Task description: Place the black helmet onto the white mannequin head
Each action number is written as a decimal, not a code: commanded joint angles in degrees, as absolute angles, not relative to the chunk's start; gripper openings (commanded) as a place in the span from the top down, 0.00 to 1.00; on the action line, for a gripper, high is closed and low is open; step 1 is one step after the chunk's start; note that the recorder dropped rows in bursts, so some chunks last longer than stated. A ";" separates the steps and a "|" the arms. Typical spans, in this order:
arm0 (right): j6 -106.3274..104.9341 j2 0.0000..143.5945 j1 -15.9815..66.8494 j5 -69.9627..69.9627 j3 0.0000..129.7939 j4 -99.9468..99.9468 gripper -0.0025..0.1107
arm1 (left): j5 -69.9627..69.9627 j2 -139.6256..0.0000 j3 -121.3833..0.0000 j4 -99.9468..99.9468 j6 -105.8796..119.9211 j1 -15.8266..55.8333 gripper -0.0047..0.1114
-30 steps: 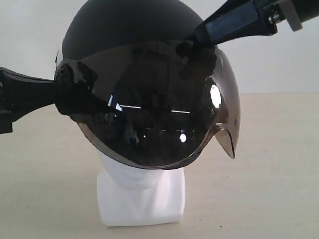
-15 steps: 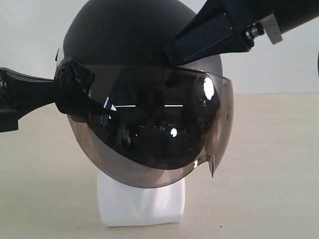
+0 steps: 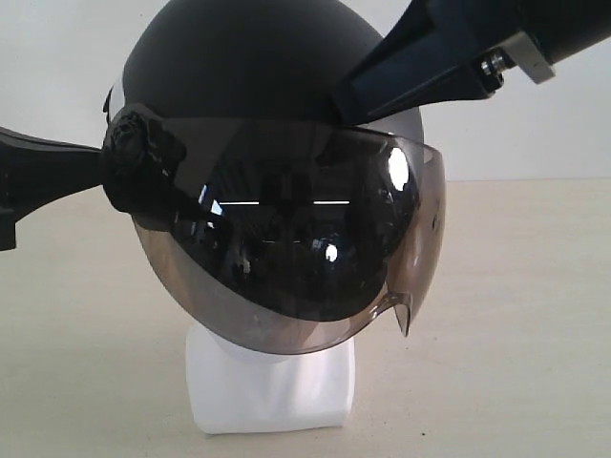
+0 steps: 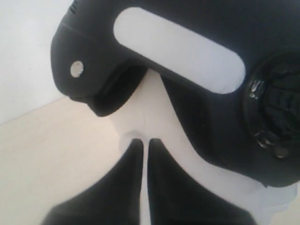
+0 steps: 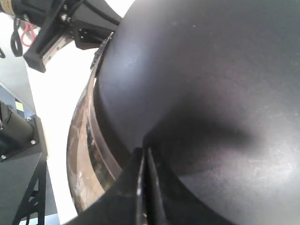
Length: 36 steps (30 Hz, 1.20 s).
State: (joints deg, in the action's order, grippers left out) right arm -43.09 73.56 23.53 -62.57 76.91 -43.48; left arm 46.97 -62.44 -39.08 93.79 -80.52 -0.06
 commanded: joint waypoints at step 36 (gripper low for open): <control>-52.64 80.56 -22.62 -69.96 76.62 -66.19 0.98 | 53.84 -55.51 -57.79 99.95 -94.46 4.57 0.92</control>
